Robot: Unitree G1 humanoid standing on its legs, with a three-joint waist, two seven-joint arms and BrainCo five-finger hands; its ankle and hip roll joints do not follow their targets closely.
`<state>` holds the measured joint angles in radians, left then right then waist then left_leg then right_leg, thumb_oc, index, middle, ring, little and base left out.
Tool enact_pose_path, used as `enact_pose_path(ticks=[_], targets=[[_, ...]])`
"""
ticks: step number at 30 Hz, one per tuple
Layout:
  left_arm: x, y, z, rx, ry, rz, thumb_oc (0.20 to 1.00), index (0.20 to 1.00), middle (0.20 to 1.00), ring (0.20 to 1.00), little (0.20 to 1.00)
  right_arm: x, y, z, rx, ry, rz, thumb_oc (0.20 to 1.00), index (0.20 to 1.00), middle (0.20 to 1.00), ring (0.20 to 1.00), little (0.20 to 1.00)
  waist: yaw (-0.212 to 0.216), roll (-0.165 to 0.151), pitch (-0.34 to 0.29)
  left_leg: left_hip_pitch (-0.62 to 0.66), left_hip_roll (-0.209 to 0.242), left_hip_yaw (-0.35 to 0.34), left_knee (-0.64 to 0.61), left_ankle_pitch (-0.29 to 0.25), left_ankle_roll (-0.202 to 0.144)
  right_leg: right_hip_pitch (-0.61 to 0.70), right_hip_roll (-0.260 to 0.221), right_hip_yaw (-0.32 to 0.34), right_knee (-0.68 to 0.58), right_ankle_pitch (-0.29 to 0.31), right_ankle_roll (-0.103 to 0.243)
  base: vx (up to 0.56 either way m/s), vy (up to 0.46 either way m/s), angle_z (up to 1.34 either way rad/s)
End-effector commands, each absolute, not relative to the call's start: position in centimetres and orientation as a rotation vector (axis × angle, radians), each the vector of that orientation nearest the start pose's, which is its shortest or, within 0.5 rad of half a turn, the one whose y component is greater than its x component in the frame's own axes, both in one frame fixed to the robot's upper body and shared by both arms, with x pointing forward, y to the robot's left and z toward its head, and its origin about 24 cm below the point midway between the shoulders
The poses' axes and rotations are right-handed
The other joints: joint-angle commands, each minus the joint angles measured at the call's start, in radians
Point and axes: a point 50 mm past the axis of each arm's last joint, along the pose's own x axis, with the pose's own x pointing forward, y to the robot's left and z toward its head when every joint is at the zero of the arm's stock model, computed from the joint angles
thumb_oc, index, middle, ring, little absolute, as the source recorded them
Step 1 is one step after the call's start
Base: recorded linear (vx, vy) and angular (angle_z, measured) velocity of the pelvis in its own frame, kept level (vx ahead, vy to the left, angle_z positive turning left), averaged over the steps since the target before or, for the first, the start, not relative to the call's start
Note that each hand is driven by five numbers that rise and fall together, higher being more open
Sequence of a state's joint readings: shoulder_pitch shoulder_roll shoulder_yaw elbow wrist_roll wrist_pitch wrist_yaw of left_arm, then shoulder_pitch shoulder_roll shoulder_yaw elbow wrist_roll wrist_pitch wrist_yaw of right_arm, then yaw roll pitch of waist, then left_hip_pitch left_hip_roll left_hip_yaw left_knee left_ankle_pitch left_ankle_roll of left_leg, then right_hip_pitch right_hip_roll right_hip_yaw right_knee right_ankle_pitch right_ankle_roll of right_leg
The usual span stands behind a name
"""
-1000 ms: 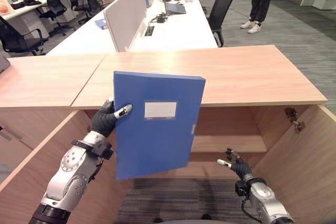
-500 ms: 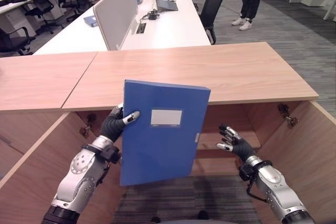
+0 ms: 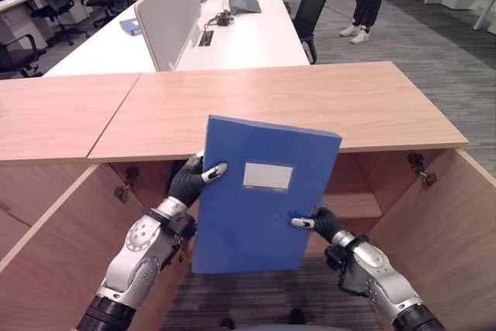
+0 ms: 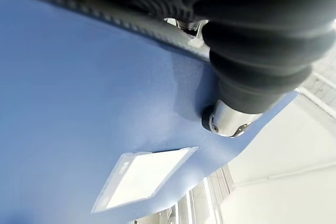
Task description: Put the empty folder in the office cabinet
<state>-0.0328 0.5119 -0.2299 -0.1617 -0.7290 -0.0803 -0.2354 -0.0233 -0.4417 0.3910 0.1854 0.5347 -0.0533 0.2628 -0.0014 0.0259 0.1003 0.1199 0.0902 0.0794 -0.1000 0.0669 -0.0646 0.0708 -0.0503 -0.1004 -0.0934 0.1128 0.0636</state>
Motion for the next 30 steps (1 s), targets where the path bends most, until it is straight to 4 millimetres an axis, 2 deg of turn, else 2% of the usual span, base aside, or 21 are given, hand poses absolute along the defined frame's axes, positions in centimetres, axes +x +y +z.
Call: enact_pose_path(ticks=[1,5,14,15,16,19,30], targets=[[25.3,14.3,13.2,-0.242,-0.323,-0.659,0.2,0.2,0.2,0.2,0.2,25.4,-12.0,3.8,0.191,0.068,0.645,1.0,1.0,1.0,1.0,1.0,-0.003,-0.04,-0.01,0.024,0.022,0.035,0.013,-0.074,-0.035,0.089,-0.099,0.004,0.015,-0.148,0.099,0.0,0.0,0.0],[25.3,13.1,13.1,-0.263,-0.308,-0.715,0.2,0.2,0.2,0.2,0.2,25.6,-10.8,4.8,0.223,0.029,0.691,1.0,1.0,1.0,1.0,1.0,-0.006,-0.042,-0.009,0.024,0.02,0.029,0.013,-0.077,-0.033,0.09,-0.098,0.007,0.019,-0.152,0.098,0.01,-0.005,0.02],[25.1,11.9,12.7,-0.316,-0.274,-0.776,0.2,0.2,0.2,0.2,0.2,25.6,-9.5,4.5,0.261,0.054,0.731,1.0,1.0,1.0,1.0,1.0,-0.007,-0.041,-0.007,0.027,0.019,0.026,0.013,-0.079,-0.031,0.092,-0.097,0.007,0.022,-0.153,0.098,0.0,0.0,0.0],[25.1,11.7,12.7,-0.324,-0.264,-0.793,0.2,0.2,0.2,0.2,0.2,25.4,-9.1,4.4,0.284,0.064,0.758,0.831,0.831,0.831,0.831,0.831,-0.007,-0.041,-0.006,0.027,0.02,0.027,0.013,-0.078,-0.031,0.092,-0.097,0.007,0.022,-0.153,0.098,0.0,0.0,0.0],[24.9,11.5,12.5,-0.341,-0.248,-0.813,0.2,0.2,0.2,0.2,0.2,25.1,-8.8,4.6,0.317,0.065,0.784,0.2,0.2,0.2,0.2,0.2,-0.008,-0.041,-0.007,0.028,0.021,0.026,0.013,-0.078,-0.032,0.093,-0.096,0.006,0.022,-0.155,0.097,0.0,0.0,0.0],[24.8,11.6,12.3,-0.346,-0.239,-0.809,0.2,0.2,0.2,0.2,0.2,25.1,-8.8,4.6,0.372,0.06,0.781,0.2,0.2,0.2,0.2,0.2,-0.007,-0.041,-0.006,0.027,0.021,0.024,0.013,-0.078,-0.033,0.095,-0.096,0.002,0.022,-0.155,0.098,0.0,0.0,0.0],[24.6,12.3,11.9,-0.359,-0.236,-0.786,0.2,0.2,0.2,0.2,0.2,24.5,-9.1,4.3,0.395,0.079,0.807,0.2,0.2,0.2,0.2,0.2,-0.003,-0.043,-0.004,0.03,0.022,0.019,0.013,-0.079,-0.033,0.095,-0.094,0.001,0.028,-0.158,0.097,0.0,0.0,0.0]])
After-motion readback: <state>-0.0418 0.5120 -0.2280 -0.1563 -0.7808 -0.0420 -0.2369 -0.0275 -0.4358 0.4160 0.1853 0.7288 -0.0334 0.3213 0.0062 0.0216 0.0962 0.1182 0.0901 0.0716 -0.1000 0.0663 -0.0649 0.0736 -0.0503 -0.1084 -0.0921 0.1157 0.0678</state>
